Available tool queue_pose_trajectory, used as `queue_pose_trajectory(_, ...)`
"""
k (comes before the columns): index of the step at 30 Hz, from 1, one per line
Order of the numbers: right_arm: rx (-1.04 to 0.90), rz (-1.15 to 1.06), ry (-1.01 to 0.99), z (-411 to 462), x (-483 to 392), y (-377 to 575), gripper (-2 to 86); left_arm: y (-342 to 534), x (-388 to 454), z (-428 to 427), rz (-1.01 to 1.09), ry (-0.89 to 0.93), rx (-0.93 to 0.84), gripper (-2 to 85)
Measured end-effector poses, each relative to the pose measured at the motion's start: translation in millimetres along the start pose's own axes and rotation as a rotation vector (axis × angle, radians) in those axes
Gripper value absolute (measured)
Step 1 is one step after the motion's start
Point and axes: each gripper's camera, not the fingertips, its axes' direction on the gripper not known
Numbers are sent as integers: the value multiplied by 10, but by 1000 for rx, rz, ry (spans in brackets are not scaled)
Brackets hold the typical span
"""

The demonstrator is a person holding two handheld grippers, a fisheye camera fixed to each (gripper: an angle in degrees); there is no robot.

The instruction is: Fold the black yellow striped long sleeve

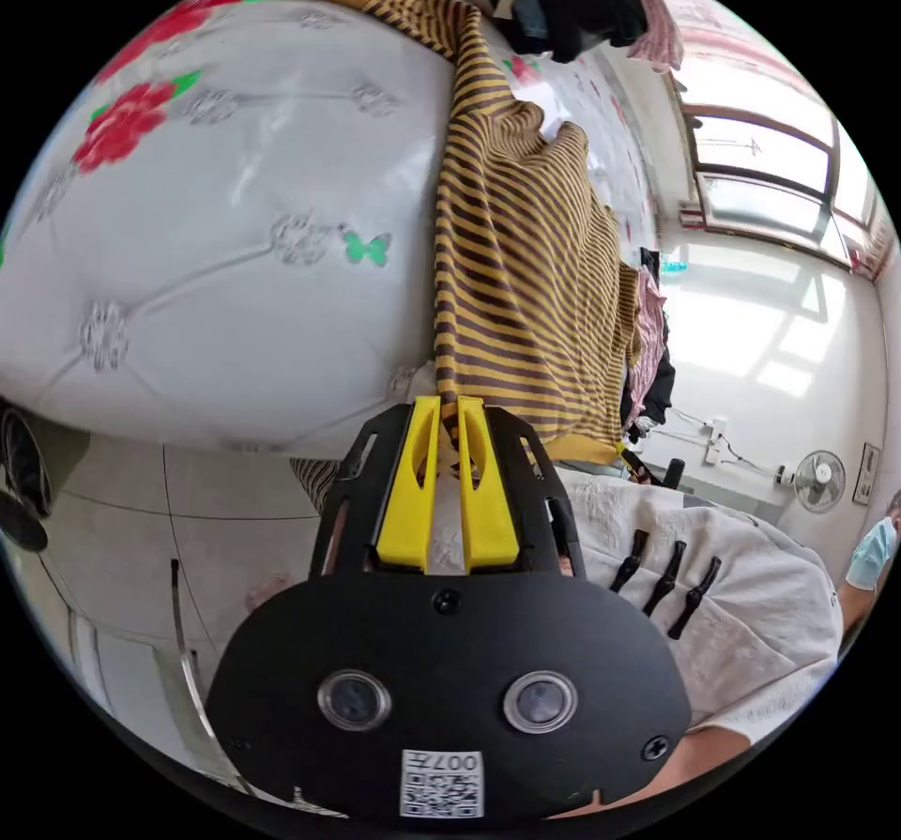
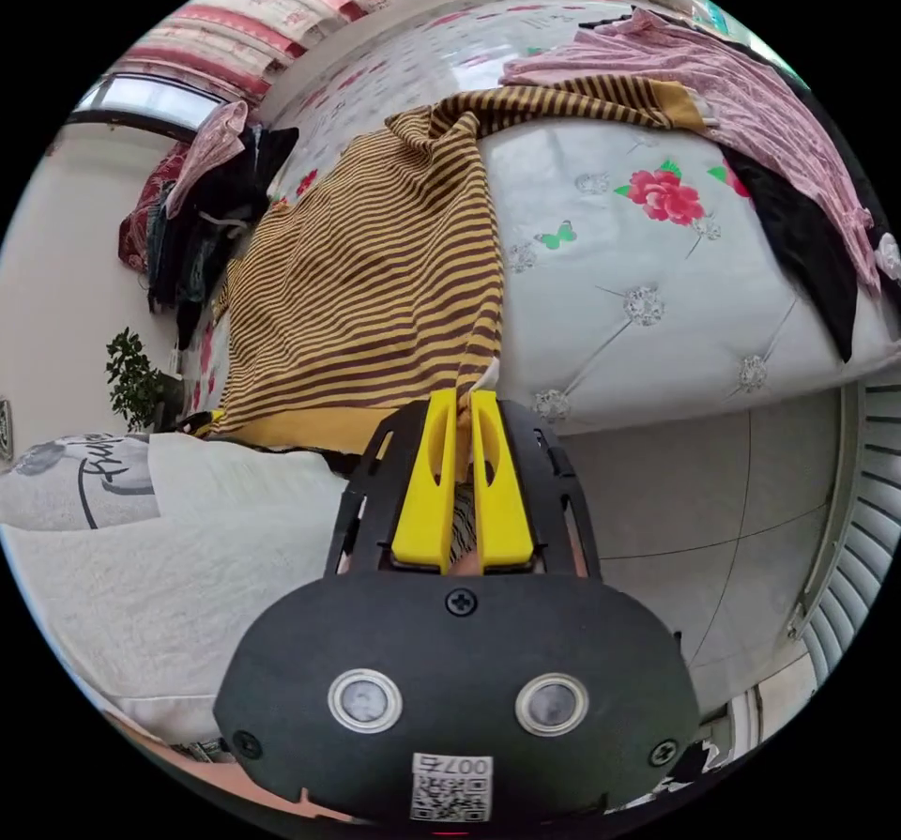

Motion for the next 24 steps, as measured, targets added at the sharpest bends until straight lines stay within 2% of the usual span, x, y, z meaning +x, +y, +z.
queue_pose_trajectory(6,-62,29,56,276,-19,100,14,140,-127,-75,-28,0,23,44)
queue_pose_trajectory(14,-28,-82,357,214,-554,-119,23,421,-160,-755,-31,-111,175,78)
queue_pose_trajectory(18,84,-59,242,80,-737,-287,14,195,-240,-1087,-40,-134,264,85)
queue_pose_trajectory(20,153,-58,126,37,-925,-424,7,-182,-257,-1264,-53,-72,341,90)
queue_pose_trajectory(24,240,-108,34,49,-1362,-567,0,-880,-288,-1443,-115,40,474,94)
